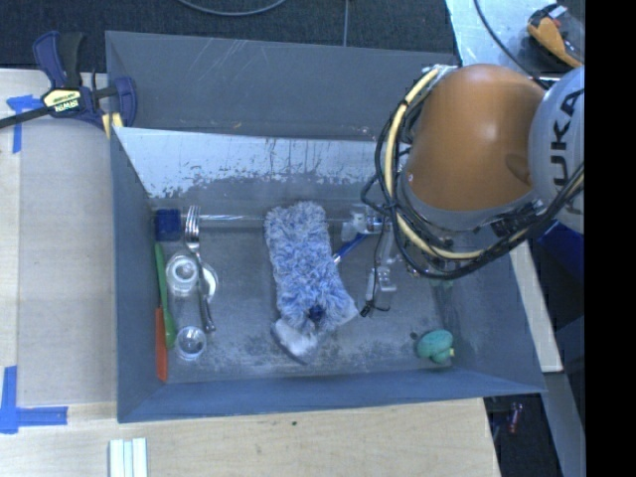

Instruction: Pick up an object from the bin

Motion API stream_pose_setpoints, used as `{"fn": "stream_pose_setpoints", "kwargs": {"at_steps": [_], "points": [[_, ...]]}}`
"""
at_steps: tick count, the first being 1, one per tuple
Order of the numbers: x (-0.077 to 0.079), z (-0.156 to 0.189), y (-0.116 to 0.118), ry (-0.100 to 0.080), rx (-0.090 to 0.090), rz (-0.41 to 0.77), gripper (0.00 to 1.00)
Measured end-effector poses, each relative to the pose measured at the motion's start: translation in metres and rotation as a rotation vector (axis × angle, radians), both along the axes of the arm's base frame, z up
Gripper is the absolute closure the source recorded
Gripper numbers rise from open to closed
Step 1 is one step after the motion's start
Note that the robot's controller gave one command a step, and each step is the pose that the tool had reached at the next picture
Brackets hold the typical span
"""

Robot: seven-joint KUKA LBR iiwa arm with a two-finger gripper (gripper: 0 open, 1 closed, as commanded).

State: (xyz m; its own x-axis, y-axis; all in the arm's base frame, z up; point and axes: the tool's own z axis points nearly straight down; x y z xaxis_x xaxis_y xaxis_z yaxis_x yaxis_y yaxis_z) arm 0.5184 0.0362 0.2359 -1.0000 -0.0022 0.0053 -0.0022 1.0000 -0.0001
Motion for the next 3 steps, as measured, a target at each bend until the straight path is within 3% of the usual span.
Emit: {"fn": "stream_pose_setpoints", "kwargs": {"at_steps": [1, 2, 3], "points": [[0.001, 0.005, 0.000, -0.009, 0.001, -0.002, 0.00], [0.037, -0.098, 0.016, -0.010, 0.000, 0.276, 0.00], [0.056, -0.075, 0.032, -0.017, 0.000, 0.469, 0.00]]}}
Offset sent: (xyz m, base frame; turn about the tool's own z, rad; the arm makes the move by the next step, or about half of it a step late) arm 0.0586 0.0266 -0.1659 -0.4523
